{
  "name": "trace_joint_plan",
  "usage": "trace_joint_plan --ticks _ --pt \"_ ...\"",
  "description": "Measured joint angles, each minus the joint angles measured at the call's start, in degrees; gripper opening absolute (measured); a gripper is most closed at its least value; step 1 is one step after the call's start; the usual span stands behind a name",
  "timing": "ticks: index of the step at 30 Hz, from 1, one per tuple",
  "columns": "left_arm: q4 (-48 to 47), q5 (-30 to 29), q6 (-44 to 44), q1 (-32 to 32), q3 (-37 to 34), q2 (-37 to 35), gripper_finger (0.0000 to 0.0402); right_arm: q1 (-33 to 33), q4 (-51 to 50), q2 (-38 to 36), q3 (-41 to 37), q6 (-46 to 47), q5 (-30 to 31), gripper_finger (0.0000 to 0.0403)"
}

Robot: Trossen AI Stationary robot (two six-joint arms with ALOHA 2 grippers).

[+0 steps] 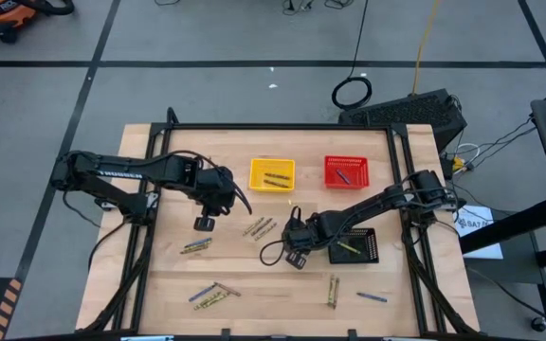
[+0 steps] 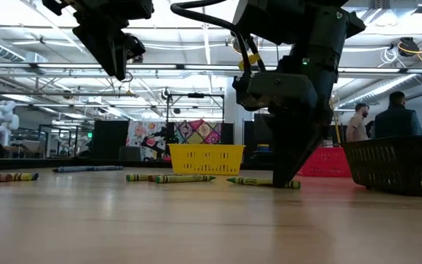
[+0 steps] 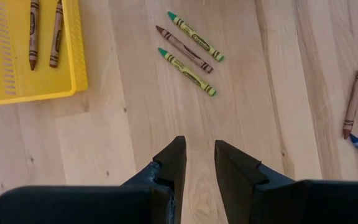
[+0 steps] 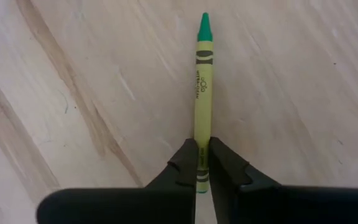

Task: Sort crayons
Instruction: Put the green crayon into the black bin

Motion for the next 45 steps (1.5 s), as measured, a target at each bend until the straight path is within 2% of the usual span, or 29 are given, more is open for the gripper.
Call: trace_joint_plan --ticks 9,17,26,36,45 --pt "-0.03 0.00 -0.01 0.00 0.00 0.00 0.0086 -0.09 1.07 -1.21 -0.18 -0.81 -3.47 0.0001" --pt "-0.04 -0.02 -0.01 0.00 0.00 0.02 0.0086 0.15 -0.59 -7.52 -0.24 -0.24 -4.48 0.0000" --pt "0.35 -2.04 -0.02 0.00 0.00 0.02 0.0086 0.21 -11.08 -15.43 -0.22 1.35 -3.62 0.0000" --pt "0.35 -2.19 -0.03 0.00 0.00 0.02 0.0086 2.93 -25.67 -23.88 -0.15 8.14 -1.75 0.0000" --pt "0.35 -2.19 -0.05 0.00 0.00 0.02 0.0086 8.42 -34.39 -25.79 -0.13 14.23 -0.89 0.0000"
